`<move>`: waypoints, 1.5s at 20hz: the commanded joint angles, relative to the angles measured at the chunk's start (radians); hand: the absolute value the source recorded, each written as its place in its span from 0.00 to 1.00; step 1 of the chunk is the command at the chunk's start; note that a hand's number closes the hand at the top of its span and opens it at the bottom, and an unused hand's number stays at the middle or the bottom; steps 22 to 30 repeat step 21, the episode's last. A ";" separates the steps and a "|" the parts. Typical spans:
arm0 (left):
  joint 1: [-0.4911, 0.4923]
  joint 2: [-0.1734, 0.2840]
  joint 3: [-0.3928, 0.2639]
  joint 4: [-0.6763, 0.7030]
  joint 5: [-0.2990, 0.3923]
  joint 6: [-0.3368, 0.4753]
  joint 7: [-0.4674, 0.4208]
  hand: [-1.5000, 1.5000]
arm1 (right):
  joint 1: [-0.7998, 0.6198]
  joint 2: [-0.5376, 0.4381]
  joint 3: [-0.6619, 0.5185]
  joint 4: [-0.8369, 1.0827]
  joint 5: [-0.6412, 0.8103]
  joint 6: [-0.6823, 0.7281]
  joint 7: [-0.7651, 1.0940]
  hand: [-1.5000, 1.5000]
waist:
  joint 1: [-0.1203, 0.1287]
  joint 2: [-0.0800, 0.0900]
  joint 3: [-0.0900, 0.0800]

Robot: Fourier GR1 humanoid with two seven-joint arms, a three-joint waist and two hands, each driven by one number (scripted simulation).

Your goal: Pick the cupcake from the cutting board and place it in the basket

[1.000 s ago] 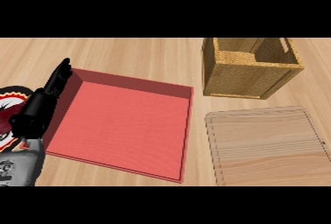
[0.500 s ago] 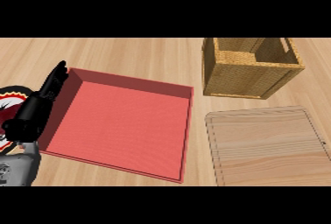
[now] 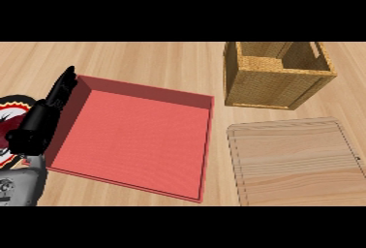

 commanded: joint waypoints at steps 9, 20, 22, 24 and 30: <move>-0.004 -0.023 -0.014 0.011 -0.040 0.029 -0.013 0.50 | -0.032 0.025 -0.328 0.098 -0.232 -0.212 0.131 0.00 | 0.001 0.002 0.000; -0.015 -0.040 -0.022 0.000 -0.033 0.023 -0.002 0.50 | 0.043 -0.237 -0.522 0.201 -0.330 -0.371 0.105 0.00 | 0.013 0.016 0.002; -0.050 -0.018 0.004 0.011 -0.004 -0.002 0.026 0.50 | 0.081 -0.227 -0.528 0.212 -0.328 -0.412 0.065 0.00 | 0.018 0.019 0.002; -0.050 -0.018 0.004 0.011 -0.004 -0.002 0.026 0.50 | 0.081 -0.227 -0.528 0.212 -0.328 -0.412 0.065 0.00 | 0.018 0.019 0.002; -0.050 -0.018 0.004 0.011 -0.004 -0.002 0.026 0.50 | 0.081 -0.227 -0.528 0.212 -0.328 -0.412 0.065 0.00 | 0.018 0.019 0.002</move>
